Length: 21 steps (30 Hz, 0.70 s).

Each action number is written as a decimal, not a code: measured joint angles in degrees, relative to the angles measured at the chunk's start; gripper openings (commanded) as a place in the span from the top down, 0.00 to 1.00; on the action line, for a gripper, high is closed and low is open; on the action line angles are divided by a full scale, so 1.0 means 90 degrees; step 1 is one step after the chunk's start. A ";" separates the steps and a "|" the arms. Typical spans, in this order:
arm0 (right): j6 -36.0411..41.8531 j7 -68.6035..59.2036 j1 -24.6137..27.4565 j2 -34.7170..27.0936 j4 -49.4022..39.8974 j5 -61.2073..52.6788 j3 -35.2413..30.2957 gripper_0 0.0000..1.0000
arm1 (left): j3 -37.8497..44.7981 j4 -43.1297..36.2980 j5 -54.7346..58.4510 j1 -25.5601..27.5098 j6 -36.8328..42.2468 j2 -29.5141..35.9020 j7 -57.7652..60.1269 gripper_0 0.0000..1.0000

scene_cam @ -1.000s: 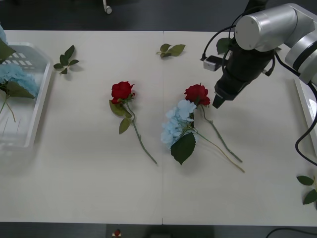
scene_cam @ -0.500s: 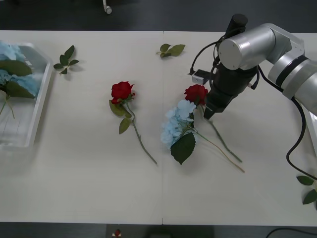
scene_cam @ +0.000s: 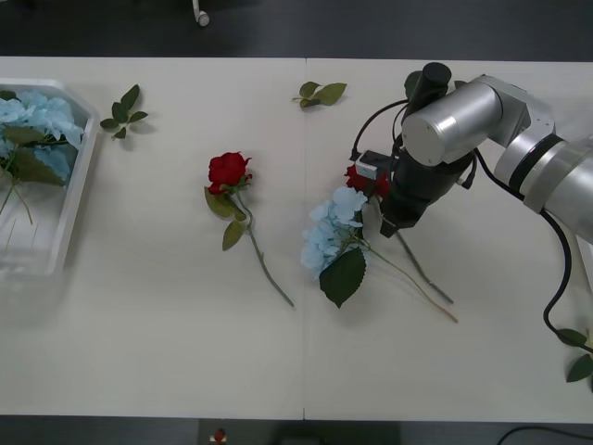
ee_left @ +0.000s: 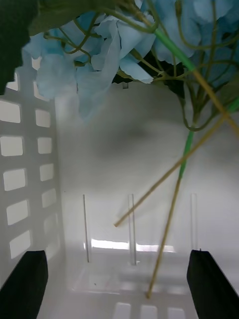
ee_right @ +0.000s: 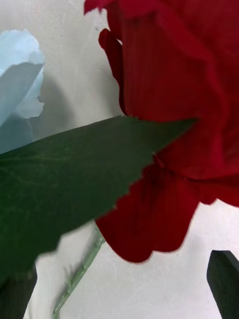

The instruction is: Put the red flowers into the right box and the blue flowers into the left box

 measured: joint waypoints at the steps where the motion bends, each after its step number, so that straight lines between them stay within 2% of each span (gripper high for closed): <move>1: -0.0028 0.0000 0.0002 0.0000 0.0001 0.0000 0.0046 0.00 | 0.0282 -0.0063 0.0066 0.0000 0.0314 0.0000 -0.0003 0.00; 6: -0.0158 0.0001 0.0002 0.0001 0.0111 -0.0003 0.0081 0.00 | 0.1652 -0.0399 0.0635 0.0000 0.1832 0.0000 -0.0773 0.00; 9: -0.0314 0.0008 0.0002 0.0005 0.0269 -0.0018 0.0083 0.00 | 0.2005 -0.0625 0.1304 0.0000 0.2537 0.0000 -0.1510 0.00; 17: -0.0657 0.0037 0.0003 0.0015 0.0579 -0.0059 0.0242 0.00 | 0.1493 -0.1252 0.2642 0.0000 0.3466 0.0001 -0.1350 0.00; 21: -0.0657 0.0044 0.0003 0.0083 0.0679 -0.0061 0.0261 0.01 | 0.1201 -0.1749 0.3020 0.0000 0.3754 0.0001 -0.0305 0.00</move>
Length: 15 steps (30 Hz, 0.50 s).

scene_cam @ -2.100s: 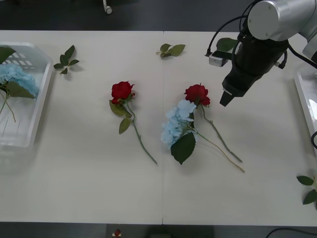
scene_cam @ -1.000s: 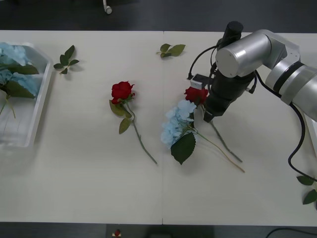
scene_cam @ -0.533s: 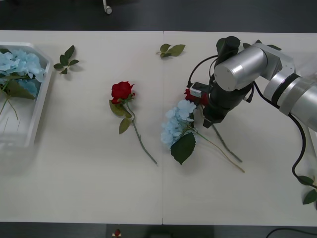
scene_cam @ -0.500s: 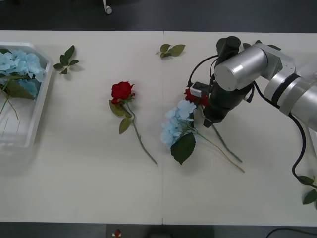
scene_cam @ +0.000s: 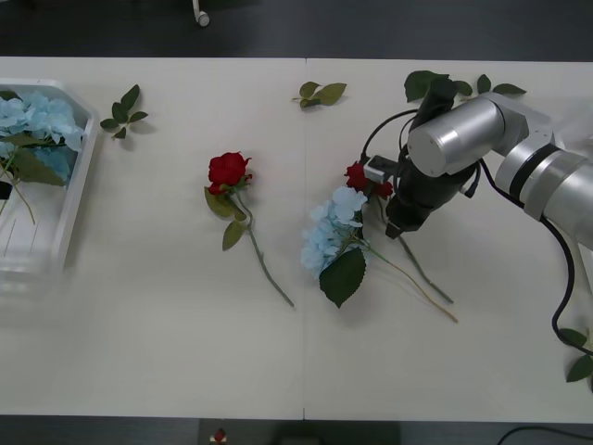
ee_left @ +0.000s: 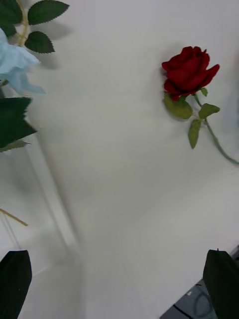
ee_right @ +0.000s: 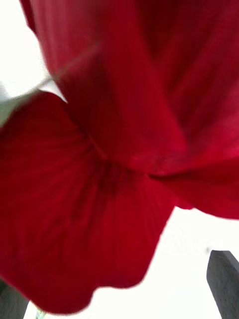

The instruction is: Put the red flowers into the right box and the blue flowers into the left box

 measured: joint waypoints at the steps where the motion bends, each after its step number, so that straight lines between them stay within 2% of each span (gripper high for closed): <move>1: 0.0000 0.0005 0.0000 0.0025 0.0006 0.0000 0.0000 0.01 | -0.0067 -0.0206 0.0067 0.0000 0.0019 0.0000 0.0402 0.00; 7: -0.0127 0.0020 0.0000 0.0080 0.0009 -0.0009 0.0000 0.01 | -0.0544 -0.1640 0.0333 0.0002 -0.0102 0.0000 0.1461 0.00; 12: -0.0152 0.0026 0.0001 0.0083 0.0009 -0.0016 0.0000 0.01 | -0.1274 -0.2892 0.0345 0.0006 -0.0885 0.0001 0.3774 0.00; 15: -0.0288 0.0055 0.0001 0.0083 0.0021 -0.0028 0.0000 0.03 | -0.1800 -0.3502 0.0034 0.0009 -0.1440 0.0002 0.3959 0.00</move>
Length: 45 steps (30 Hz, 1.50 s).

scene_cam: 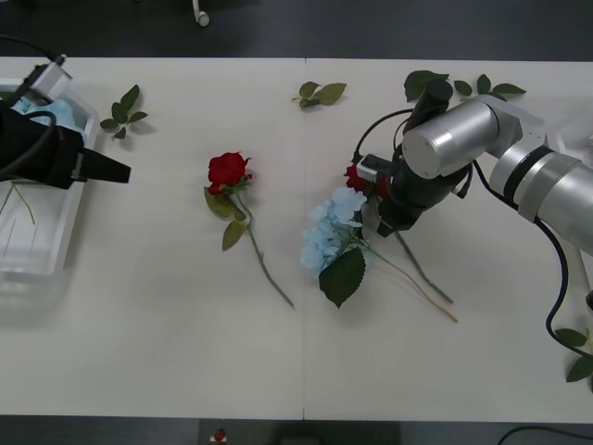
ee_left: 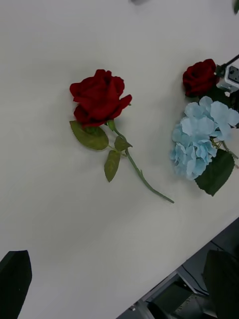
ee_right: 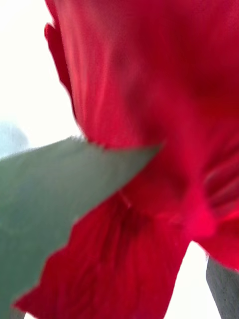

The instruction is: Put the red flowers into the right box and the blue flowers into the left box

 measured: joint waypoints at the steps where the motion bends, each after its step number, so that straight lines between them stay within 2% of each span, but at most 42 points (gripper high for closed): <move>1: -0.0039 0.0042 0.0000 0.0003 0.0017 -0.0015 0.0000 0.03 | -0.0177 -0.0183 -0.0154 0.0001 -0.0152 0.0000 0.0015 0.00; 4: -0.0145 0.0294 0.0000 0.0038 0.0139 -0.0045 0.0000 0.04 | -0.0706 -0.0753 -0.0766 0.0004 -0.0631 0.0003 0.0592 0.00; 7: -0.0193 0.0375 -0.0007 0.0089 0.0235 -0.0041 -0.0006 0.07 | -0.1230 -0.1205 -0.1405 0.0002 -0.0957 0.0003 0.2092 0.00; 9: -0.0220 0.0375 -0.0006 0.0089 0.0235 -0.0041 -0.0011 0.12 | -0.1601 -0.1405 -0.1881 -0.0021 -0.0992 -0.0001 0.2820 0.00; 11: -0.0245 0.0375 -0.0006 0.0089 0.0235 -0.0041 -0.0011 0.21 | -0.1962 -0.1455 -0.2218 -0.0112 -0.0986 -0.0030 0.2959 0.00; 16: -0.0316 0.0422 -0.0005 0.0090 0.0236 -0.0045 -0.0011 0.70 | -0.2679 -0.1436 -0.3135 -0.0574 -0.0627 -0.0395 0.3451 0.00; 20: -0.0366 0.0670 -0.0003 0.0093 0.0236 -0.0052 -0.0011 0.94 | -0.3201 -0.1434 -0.4238 -0.0998 -0.0054 -0.0884 0.4825 0.00; 22: -0.0366 0.0713 -0.0003 0.0096 0.0237 -0.0058 -0.0011 1.00 | -0.3457 -0.1427 -0.4751 -0.1195 0.0235 -0.1139 0.4849 0.00; 27: -0.0366 0.0723 -0.0002 0.0102 0.0238 -0.0158 -0.0011 1.00 | -0.3979 -0.1036 -0.5261 -0.1650 0.0689 -0.1718 0.5008 0.00; 34: -0.0366 0.0743 -0.0002 0.0103 0.0246 -0.0200 -0.0012 1.00 | -0.4072 0.0472 -0.5268 -0.2180 0.1002 -0.2626 0.5253 0.00; 38: -0.0362 0.0762 -0.0002 0.0047 0.0259 -0.0697 -0.0115 1.00 | -0.4072 0.1296 -0.5373 -0.2409 0.1008 -0.3059 0.5244 0.00; 42: -0.0096 0.0765 -0.0001 -0.0260 0.0160 -0.1199 -0.0538 1.00 | -0.4072 0.1920 -0.5474 -0.2549 0.0982 -0.3341 0.5234 0.00; 45: 0.0240 0.0765 -0.0002 -0.0732 -0.0060 -0.1726 -0.0889 1.00 | -0.4082 0.2316 -0.5476 -0.2623 0.0832 -0.3474 0.5179 0.00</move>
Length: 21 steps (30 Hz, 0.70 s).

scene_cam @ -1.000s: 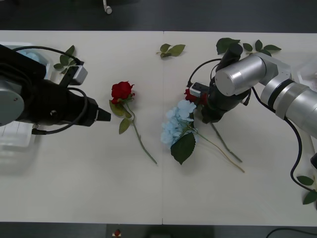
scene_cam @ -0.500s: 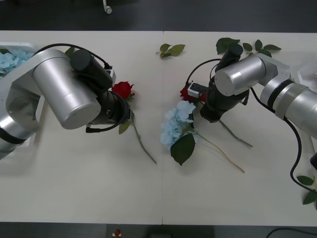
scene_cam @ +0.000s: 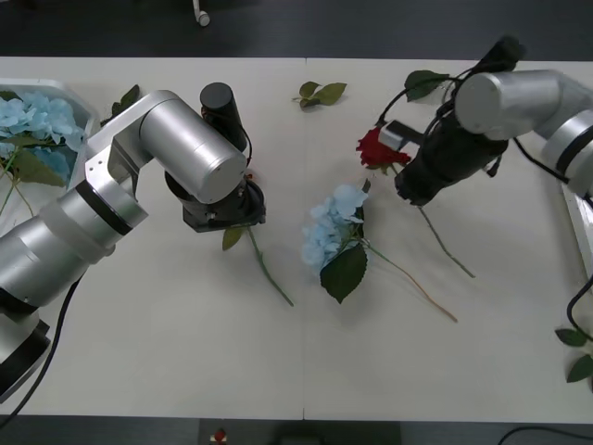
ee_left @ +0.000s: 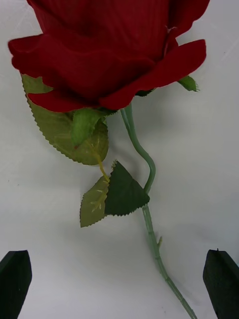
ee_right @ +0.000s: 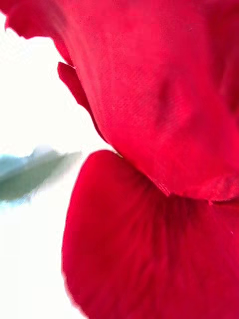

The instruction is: Put the red flowers into the right box and the blue flowers into the left box

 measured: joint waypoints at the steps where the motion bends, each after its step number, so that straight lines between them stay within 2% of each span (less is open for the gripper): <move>1: 0.0080 0.0000 -0.0002 -0.0220 -0.0076 -0.0241 -0.0067 1.00 | -0.0027 0.0133 -0.0004 -0.0030 -0.0088 -0.0033 -0.0020 0.00; 9: 0.0622 0.0000 -0.0228 -0.2199 -0.0621 -0.0934 0.0139 1.00 | -0.1041 0.1076 -0.0022 -0.0368 -0.1015 -0.0099 -0.0031 0.00; 13: 0.0624 0.0000 -0.0229 -0.2983 -0.0686 -0.1161 0.0148 1.00 | -0.1003 0.1424 -0.0022 -0.0377 -0.1200 -0.0298 -0.0031 0.00; 17: 0.0614 -0.0001 -0.0229 -0.3432 -0.0434 -0.1155 0.0144 1.00 | -0.0852 0.1635 -0.0023 -0.0377 -0.1316 -0.0495 -0.0031 0.00; 21: 0.0294 -0.0001 -0.0229 -0.3582 0.0290 -0.0931 0.0144 1.00 | -0.0843 0.1664 -0.0031 -0.0377 -0.1321 -0.0559 -0.0031 0.04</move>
